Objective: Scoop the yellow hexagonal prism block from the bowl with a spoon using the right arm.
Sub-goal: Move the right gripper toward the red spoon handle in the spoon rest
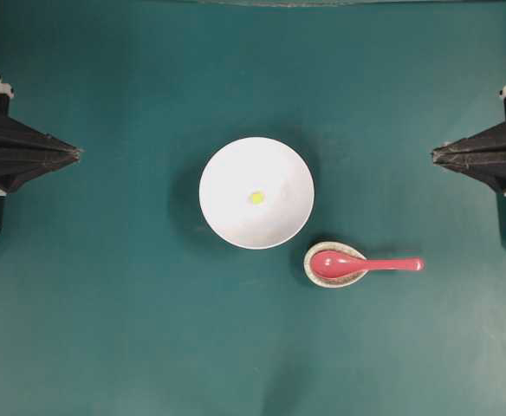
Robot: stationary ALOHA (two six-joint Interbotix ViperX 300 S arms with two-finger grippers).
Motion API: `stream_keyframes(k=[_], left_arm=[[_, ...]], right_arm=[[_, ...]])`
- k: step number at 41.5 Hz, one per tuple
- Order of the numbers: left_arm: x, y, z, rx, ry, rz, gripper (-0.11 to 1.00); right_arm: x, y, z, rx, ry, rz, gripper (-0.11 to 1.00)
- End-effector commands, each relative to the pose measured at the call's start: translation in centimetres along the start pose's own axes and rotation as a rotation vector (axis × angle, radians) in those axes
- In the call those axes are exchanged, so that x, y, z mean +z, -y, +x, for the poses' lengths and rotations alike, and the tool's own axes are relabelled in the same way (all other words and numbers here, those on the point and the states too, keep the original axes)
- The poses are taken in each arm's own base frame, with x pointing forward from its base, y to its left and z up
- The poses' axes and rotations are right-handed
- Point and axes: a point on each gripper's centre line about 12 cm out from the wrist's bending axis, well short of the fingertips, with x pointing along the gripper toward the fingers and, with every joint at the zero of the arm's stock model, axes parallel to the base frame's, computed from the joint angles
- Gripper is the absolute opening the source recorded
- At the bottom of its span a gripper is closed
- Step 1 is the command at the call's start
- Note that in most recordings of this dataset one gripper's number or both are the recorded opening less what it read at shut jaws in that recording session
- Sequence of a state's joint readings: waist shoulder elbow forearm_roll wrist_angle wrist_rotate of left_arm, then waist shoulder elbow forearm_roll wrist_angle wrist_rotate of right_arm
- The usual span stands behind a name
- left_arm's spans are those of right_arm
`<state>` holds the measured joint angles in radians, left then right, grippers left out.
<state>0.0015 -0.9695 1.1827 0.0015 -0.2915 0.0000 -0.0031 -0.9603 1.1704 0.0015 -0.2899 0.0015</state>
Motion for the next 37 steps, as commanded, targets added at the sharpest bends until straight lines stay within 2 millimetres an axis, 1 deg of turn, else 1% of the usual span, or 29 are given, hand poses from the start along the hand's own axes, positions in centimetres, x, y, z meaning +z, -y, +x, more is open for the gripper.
stream_keyframes(k=[1,2,6,9,12,17,19,22,28,37], left_arm=[[0.3,0.1,0.3,-0.008,-0.005,0.017,0.0],[0.1,0.1,0.3,-0.007,-0.02,0.018,0.0],[0.0,0.1,0.3,-0.007,-0.025,0.018,0.0],[0.0,0.1,0.3,-0.008,-0.025,0.018,0.0],[0.0,0.1,0.3,-0.008,-0.025,0.019,0.0],[0.0,0.1,0.3,-0.008,-0.025,0.019,0.0],[0.1,0.1,0.3,-0.007,-0.023,0.018,0.0],[0.1,0.1,0.3,-0.007,-0.021,0.018,0.0],[0.1,0.1,0.3,-0.006,-0.021,0.019,0.0],[0.1,0.1,0.3,-0.008,-0.021,0.019,0.0]], right_arm=[[0.7,0.0,0.3,0.0,0.018,0.005,-0.01],[0.1,0.0,0.7,0.0,-0.002,0.003,0.0],[-0.4,0.0,1.2,0.0,-0.02,0.003,0.01],[-0.9,-0.1,1.6,0.004,-0.031,0.003,0.06],[-1.2,-0.3,1.9,0.014,-0.035,0.002,0.18],[-1.9,-0.6,2.3,0.026,-0.046,0.002,0.44],[-2.3,-0.6,2.5,0.028,-0.063,0.0,0.51],[-3.1,-0.7,2.8,0.029,-0.094,0.001,0.57],[-5.3,-0.8,3.7,0.031,-0.17,0.001,0.56],[-8.8,-1.1,4.4,0.04,-0.232,0.011,0.56]])
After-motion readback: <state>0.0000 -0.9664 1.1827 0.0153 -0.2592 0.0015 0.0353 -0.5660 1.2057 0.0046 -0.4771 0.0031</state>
